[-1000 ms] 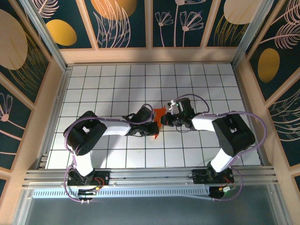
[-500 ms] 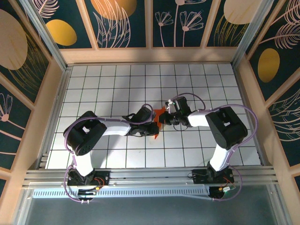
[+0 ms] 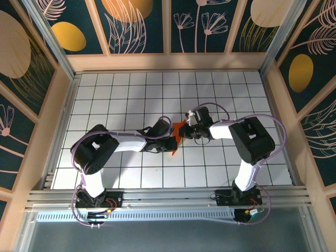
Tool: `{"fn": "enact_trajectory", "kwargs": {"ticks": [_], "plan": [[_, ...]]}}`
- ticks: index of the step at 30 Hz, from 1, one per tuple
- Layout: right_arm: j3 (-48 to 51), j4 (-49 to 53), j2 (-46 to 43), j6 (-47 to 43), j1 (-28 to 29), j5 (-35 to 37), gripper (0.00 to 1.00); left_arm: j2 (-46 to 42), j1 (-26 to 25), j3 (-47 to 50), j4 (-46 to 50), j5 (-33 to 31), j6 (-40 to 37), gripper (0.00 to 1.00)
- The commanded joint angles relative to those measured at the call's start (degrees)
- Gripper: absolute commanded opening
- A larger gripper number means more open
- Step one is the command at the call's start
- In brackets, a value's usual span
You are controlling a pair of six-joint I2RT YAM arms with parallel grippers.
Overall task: Fold a paper plane with a square sheet of paper (fold left side to right side)
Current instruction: Fold the wing for the fifth time at the center of the table.
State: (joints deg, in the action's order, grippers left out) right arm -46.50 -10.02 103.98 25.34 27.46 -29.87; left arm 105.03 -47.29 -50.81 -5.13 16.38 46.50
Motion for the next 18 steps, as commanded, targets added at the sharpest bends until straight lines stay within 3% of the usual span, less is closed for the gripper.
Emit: {"fn": "enact_trajectory", "kwargs": {"ticks": [1, 18], "plan": [[-2.1, 2.17, 1.72, -2.21, -2.48, 5.08, 0.0, 1.93, 0.18, 1.94, 11.81, -4.01, -1.2, 0.0], [-9.38, 5.55, 6.88, -6.11, -9.67, 6.24, 0.0, 1.89, 0.18, 2.07, 11.65, -4.16, -1.06, 0.0]]}}
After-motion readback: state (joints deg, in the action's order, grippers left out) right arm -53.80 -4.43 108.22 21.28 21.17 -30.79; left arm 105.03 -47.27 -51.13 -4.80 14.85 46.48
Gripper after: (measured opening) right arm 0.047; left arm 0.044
